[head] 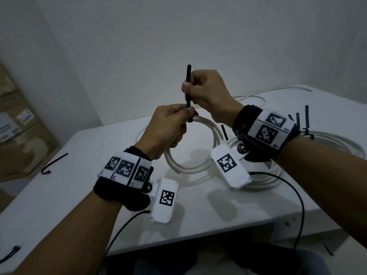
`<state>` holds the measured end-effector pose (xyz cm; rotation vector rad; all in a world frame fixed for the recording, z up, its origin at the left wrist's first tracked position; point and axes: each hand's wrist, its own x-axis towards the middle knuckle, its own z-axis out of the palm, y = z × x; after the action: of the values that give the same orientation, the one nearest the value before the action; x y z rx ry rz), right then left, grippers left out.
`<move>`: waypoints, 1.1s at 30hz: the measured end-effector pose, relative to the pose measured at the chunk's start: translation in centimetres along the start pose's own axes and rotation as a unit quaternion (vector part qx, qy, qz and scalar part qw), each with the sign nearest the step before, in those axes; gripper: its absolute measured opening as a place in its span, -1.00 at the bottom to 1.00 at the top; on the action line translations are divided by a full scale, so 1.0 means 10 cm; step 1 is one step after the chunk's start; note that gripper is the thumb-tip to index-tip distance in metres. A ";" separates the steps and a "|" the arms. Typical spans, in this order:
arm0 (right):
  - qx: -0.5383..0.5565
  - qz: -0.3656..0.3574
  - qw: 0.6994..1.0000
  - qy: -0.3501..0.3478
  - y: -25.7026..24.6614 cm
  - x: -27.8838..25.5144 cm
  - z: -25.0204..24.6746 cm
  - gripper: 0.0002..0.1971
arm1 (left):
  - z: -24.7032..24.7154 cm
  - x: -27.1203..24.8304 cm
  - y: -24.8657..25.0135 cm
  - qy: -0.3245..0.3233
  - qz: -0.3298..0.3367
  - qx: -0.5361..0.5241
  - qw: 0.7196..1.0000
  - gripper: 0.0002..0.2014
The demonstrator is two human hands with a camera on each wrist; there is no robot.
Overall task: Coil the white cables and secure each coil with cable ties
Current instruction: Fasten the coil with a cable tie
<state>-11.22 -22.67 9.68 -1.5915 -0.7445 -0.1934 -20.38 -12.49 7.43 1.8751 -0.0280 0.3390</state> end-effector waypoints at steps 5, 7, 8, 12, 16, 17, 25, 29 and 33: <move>0.072 0.003 0.996 -0.045 -0.11 -0.06 -0.18 -0.79 | -0.05 0.09 0.13 -0.004 -0.041 -0.023 0.999 -0.77; 0.020 0.019 0.995 -0.100 -0.09 -0.17 -0.23 -0.64 | -0.07 0.10 0.14 -0.007 -0.052 -0.029 0.998 -0.73; -0.023 0.033 0.990 -0.133 -0.06 -0.23 -0.23 -0.59 | -0.08 0.10 0.14 -0.005 -0.051 -0.034 0.998 -0.65; -0.024 0.088 0.982 -0.166 0.11 -0.37 -0.22 -0.64 | -0.08 0.14 0.15 0.012 -0.042 -0.049 0.998 -0.69; 0.075 0.127 0.981 -0.125 0.17 -0.37 -0.28 -0.68 | -0.08 0.14 0.05 0.069 -0.043 -0.081 0.993 -0.56; 0.097 0.139 0.979 -0.110 0.18 -0.36 -0.31 -0.69 | -0.07 0.12 0.00 0.086 -0.055 -0.089 0.991 -0.54; 0.186 0.208 0.960 -0.026 0.24 -0.44 -0.20 -0.69 | 0.24 -0.03 -0.16 0.236 -0.086 -0.294 0.922 -0.53; 0.046 0.173 0.982 -0.065 0.27 -0.55 -0.28 -0.66 | 0.23 0.06 -0.14 0.248 -0.057 -0.317 0.914 -0.57; -0.037 0.153 0.986 -0.048 0.31 -0.59 -0.31 -0.73 | 0.33 0.11 -0.19 0.263 -0.058 -0.316 0.910 -0.67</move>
<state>-13.18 -27.57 4.54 -1.7727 -0.5619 0.0798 -18.22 -14.78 4.97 1.0950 0.3051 0.6578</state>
